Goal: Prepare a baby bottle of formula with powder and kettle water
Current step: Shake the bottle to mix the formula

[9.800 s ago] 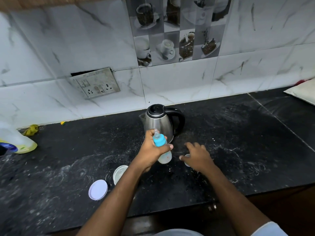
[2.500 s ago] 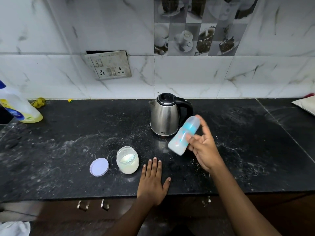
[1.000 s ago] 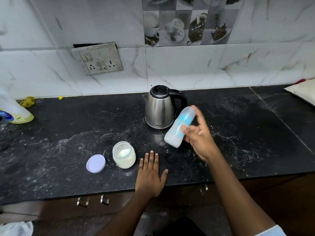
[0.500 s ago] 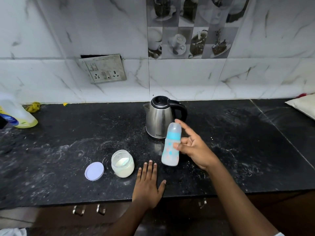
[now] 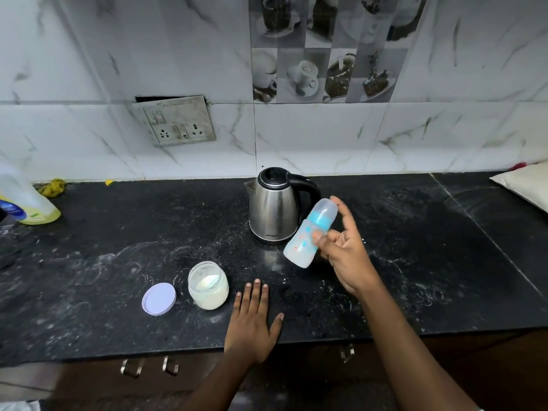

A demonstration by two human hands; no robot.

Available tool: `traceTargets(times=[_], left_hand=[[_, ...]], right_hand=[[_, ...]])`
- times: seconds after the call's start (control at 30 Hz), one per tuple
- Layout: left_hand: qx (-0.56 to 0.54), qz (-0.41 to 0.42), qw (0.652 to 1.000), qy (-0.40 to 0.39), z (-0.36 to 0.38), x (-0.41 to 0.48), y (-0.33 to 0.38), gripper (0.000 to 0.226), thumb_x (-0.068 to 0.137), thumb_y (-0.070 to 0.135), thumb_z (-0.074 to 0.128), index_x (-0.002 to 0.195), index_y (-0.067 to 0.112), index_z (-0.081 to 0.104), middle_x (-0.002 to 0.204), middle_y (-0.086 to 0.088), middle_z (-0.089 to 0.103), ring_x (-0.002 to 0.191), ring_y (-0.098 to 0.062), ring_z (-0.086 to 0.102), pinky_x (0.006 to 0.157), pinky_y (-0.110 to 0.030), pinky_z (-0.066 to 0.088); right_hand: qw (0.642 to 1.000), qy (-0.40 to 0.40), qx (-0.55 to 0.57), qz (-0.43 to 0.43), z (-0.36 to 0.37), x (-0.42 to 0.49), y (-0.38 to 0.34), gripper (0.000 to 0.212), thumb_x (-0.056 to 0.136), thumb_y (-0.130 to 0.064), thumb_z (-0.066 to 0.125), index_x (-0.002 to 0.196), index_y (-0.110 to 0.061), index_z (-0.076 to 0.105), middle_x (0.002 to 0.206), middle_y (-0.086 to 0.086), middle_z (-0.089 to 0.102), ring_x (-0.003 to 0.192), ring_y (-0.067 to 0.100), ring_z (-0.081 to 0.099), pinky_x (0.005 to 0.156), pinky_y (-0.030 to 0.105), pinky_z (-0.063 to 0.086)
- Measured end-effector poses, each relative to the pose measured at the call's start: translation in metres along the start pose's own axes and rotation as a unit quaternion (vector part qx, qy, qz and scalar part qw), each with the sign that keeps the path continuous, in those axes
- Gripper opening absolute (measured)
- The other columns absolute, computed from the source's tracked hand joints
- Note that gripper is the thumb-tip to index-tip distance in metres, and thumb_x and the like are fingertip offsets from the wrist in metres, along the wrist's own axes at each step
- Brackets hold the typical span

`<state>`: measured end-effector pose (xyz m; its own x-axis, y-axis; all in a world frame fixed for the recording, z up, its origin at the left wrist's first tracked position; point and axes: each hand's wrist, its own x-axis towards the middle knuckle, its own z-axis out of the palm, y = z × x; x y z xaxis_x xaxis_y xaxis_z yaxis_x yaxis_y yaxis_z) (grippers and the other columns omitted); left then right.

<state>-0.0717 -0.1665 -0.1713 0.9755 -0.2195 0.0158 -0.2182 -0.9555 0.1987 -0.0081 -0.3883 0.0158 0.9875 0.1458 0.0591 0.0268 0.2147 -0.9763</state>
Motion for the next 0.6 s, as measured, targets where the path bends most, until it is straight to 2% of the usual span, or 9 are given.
traceTargets(times=[0.1, 0.2, 0.3, 0.37, 0.43, 0.53, 0.6], left_hand=[[-0.002, 0.001, 1.0, 0.006, -0.002, -0.001, 0.0, 0.082, 0.104, 0.063, 0.036, 0.162, 0.006, 0.038, 0.171, -0.016, 0.031, 0.159, -0.035, 0.03, 0.127, -0.044, 0.004], [-0.003, 0.001, 1.0, 0.006, -0.001, -0.001, -0.001, 0.083, 0.104, 0.064, 0.033, 0.164, 0.008, 0.034, 0.173, -0.015, 0.026, 0.161, -0.034, 0.024, 0.127, -0.046, 0.007], [-0.009, -0.002, 1.0, -0.008, -0.001, 0.0, -0.001, 0.086, 0.104, 0.067, 0.023, 0.168, 0.01, 0.022, 0.177, -0.012, 0.011, 0.165, -0.031, 0.007, 0.129, -0.046, 0.0], [-0.013, -0.002, 1.0, -0.01, 0.001, 0.0, -0.003, 0.087, 0.104, 0.069, 0.02, 0.169, 0.011, 0.017, 0.177, -0.01, 0.005, 0.165, -0.029, 0.001, 0.129, -0.045, -0.003], [-0.006, -0.003, 1.0, -0.002, 0.001, 0.0, -0.002, 0.086, 0.104, 0.068, 0.021, 0.169, 0.011, 0.019, 0.177, -0.01, 0.008, 0.165, -0.03, 0.005, 0.129, -0.045, -0.003], [-0.007, 0.001, 1.0, 0.001, 0.001, -0.001, -0.002, 0.085, 0.105, 0.066, 0.026, 0.167, 0.009, 0.025, 0.176, -0.012, 0.015, 0.164, -0.032, 0.012, 0.128, -0.044, -0.003], [-0.008, 0.002, 1.0, -0.002, 0.001, 0.0, -0.002, 0.084, 0.105, 0.066, 0.027, 0.167, 0.01, 0.025, 0.176, -0.012, 0.015, 0.164, -0.031, 0.011, 0.128, -0.043, -0.003]], right_hand=[[0.996, -0.072, -0.043, 0.008, 0.005, -0.002, 0.002, 0.083, 0.092, -0.005, 0.077, 0.156, -0.042, 0.038, 0.124, 0.023, 0.073, 0.118, 0.035, 0.07, 0.1, 0.047, 0.057], [1.0, -0.024, -0.016, 0.012, 0.007, -0.005, 0.008, 0.083, 0.093, -0.004, 0.075, 0.155, -0.043, 0.038, 0.126, 0.024, 0.072, 0.121, 0.035, 0.069, 0.106, 0.052, 0.054], [0.995, -0.087, -0.04, 0.012, 0.013, -0.008, 0.008, 0.083, 0.092, -0.004, 0.076, 0.156, -0.041, 0.038, 0.128, 0.024, 0.071, 0.122, 0.036, 0.068, 0.104, 0.046, 0.055], [0.999, -0.034, -0.001, 0.011, 0.014, -0.007, 0.007, 0.083, 0.091, -0.006, 0.076, 0.155, -0.042, 0.039, 0.128, 0.022, 0.071, 0.123, 0.036, 0.067, 0.104, 0.047, 0.055], [0.999, 0.02, 0.044, 0.012, 0.012, -0.005, 0.006, 0.082, 0.092, -0.005, 0.075, 0.153, -0.047, 0.039, 0.128, 0.016, 0.071, 0.121, 0.03, 0.066, 0.105, 0.046, 0.054], [0.997, -0.025, 0.065, 0.041, 0.017, -0.006, 0.008, 0.078, 0.091, -0.005, 0.068, 0.151, -0.048, 0.043, 0.125, 0.005, 0.07, 0.116, 0.026, 0.064, 0.102, 0.046, 0.055], [0.987, -0.013, 0.158, 0.039, 0.017, -0.005, 0.011, 0.073, 0.091, -0.003, 0.058, 0.151, -0.043, 0.045, 0.132, 0.008, 0.063, 0.113, 0.031, 0.063, 0.101, 0.052, 0.054]])
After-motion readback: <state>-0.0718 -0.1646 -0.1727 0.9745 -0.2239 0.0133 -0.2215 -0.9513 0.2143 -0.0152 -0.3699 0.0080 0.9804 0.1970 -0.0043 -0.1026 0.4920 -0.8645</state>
